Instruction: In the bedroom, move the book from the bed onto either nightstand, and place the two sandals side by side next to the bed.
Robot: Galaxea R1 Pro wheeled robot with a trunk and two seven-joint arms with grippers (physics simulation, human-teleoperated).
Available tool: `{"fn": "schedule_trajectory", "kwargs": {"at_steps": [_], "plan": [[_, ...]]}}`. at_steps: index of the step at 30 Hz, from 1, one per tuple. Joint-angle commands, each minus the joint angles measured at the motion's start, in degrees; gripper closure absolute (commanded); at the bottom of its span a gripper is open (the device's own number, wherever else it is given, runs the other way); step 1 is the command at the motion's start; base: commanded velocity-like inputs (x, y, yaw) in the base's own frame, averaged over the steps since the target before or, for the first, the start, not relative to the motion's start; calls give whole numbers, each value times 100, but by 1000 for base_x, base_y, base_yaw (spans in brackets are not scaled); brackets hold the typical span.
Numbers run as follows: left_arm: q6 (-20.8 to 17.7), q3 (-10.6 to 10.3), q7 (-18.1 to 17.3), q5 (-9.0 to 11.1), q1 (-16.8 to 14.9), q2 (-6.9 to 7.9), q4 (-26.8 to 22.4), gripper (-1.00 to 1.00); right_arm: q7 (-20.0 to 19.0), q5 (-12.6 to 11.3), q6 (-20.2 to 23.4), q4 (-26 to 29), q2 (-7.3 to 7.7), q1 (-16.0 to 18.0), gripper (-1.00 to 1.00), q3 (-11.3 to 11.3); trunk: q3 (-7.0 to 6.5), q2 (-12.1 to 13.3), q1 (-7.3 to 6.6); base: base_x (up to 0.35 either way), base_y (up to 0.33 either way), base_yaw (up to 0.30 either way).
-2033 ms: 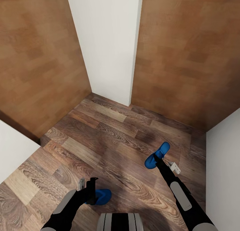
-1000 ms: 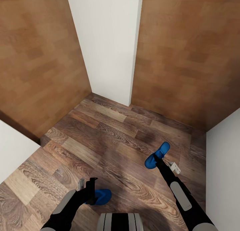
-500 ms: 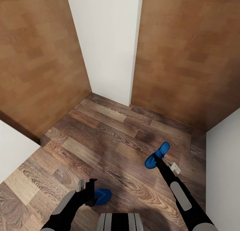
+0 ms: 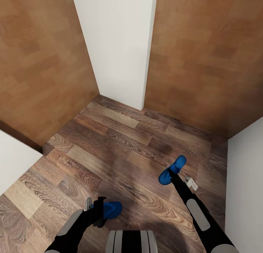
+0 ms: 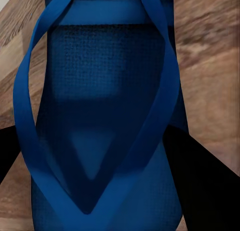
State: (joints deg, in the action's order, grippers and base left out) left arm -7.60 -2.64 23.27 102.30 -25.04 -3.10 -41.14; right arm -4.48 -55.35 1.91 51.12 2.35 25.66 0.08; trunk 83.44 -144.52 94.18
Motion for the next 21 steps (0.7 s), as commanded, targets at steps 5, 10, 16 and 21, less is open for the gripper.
{"fn": "schedule_trajectory", "kwargs": {"at_steps": [5, 10, 16, 21], "plan": [[-9, 11, 34, 19, 0, 28, -59, -100, -9, -64, 20, 3, 2, 1, 100, 1, 3, -1, -1, 0, 0, 0], [-21, 1, 20, 19, 0, 80, -76, -100, -9, -64, 20, 3, 2, 1, 100, 1, 3, -1, -1, 0, 0, 0], [63, 0, -496, 11, 0, 81, -103, -100, -9, -62, 20, 3, 2, 1, 100, 1, 3, -1, -1, 0, 0, 0], [114, -7, -689, 10, 0, 76, -112, -100, -9, -60, 20, 3, 2, 1, 100, 1, 3, -1, -1, 0, 0, 0]]}}
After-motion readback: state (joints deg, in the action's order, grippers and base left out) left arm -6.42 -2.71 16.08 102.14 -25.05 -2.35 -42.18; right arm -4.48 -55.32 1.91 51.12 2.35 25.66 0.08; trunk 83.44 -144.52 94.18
